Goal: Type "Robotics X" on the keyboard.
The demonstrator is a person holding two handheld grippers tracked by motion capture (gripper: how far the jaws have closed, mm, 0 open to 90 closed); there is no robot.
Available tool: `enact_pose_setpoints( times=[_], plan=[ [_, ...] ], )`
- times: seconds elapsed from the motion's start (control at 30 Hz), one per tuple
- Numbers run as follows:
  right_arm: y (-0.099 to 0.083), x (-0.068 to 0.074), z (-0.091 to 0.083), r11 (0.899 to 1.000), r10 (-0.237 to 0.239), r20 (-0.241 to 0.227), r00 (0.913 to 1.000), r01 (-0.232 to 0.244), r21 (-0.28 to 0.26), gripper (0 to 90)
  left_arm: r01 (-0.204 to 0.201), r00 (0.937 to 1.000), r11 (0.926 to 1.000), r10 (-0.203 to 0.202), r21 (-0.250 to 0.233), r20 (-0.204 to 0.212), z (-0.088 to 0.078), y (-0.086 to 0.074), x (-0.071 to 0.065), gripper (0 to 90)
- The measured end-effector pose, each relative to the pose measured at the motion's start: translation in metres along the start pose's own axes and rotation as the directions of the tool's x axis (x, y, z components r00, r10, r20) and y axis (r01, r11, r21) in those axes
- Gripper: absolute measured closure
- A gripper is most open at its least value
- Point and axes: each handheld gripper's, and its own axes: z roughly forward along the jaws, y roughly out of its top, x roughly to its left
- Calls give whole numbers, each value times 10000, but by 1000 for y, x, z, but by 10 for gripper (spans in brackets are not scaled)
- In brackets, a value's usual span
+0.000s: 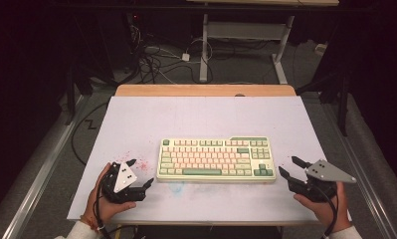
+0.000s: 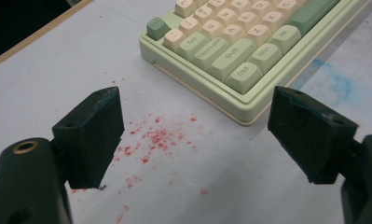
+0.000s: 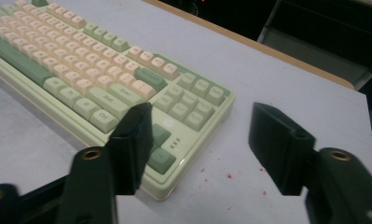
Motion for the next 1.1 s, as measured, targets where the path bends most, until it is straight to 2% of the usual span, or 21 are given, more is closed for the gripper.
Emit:
enact_pose_setpoints(
  times=[0.07, 0.23, 0.27, 0.33, 0.37, 0.43, 0.63, 0.67, 0.73, 0.77, 0.87, 1.1],
  plan=[
    [6, 2, 4, 9997, -160, -91, 9998, 161, 179, 597, -59, 10000, 10000, 59, 38, -11, 1, 0, -1, 172],
    [20, 11, 13, 9984, -493, -739, 9961, 512, 242, 822, -120, 9999, 9999, 120, 99, -25, 1, 0, -1, 173],
    [20, 11, 13, 9984, -493, -739, 9961, 512, 242, 822, -116, 9999, 9999, 116, 99, -32, 1, 0, -1, 173],
    [27, 15, 22, 9978, -575, -995, 9934, 604, 263, 887, -88, 10000, 9999, 88, 53, 0, 1, 0, -1, 173],
    [27, 15, 22, 9978, -575, -995, 9934, 604, 263, 887, -89, 10000, 9999, 89, 64, 3, 1, 0, -1, 173],
    [33, 20, 32, 9974, -580, -1327, 9895, 633, 356, 900, -91, 10000, 9999, 91, 67, 37, 0, 0, -1, 173],
    [39, 33, 51, 9924, -953, -1655, 9816, 1066, 609, 900, -66, 10000, 9999, 66, 79, 17, 0, -1, -1, 173],
    [39, 36, 59, 9894, -1071, -1795, 9779, 1226, 774, 900, -58, 10000, 10000, 58, 81, 25, 0, -1, -1, 173],
    [38, 38, 63, 9885, -1073, -1845, 9770, 1247, 853, 900, -67, 10000, 9999, 67, 81, 34, 0, -1, -1, 173],
    [36, 40, 72, 9856, -1125, -1930, 9747, 1342, 1030, 900, -73, 10000, 9999, 73, 95, 34, 0, -1, -2, 173],
    [32, 42, 83, 9814, -1144, -2035, 9724, 1424, 1288, 900, -77, 10000, 9999, 76, 98, 37, 0, -1, -1, 173],
    [26, 46, 94, 9755, -1157, -2150, 9697, 1518, 1594, 900, -105, 9999, 9999, 104, 118, 48, 0, -2, -1, 174]
  ],
)
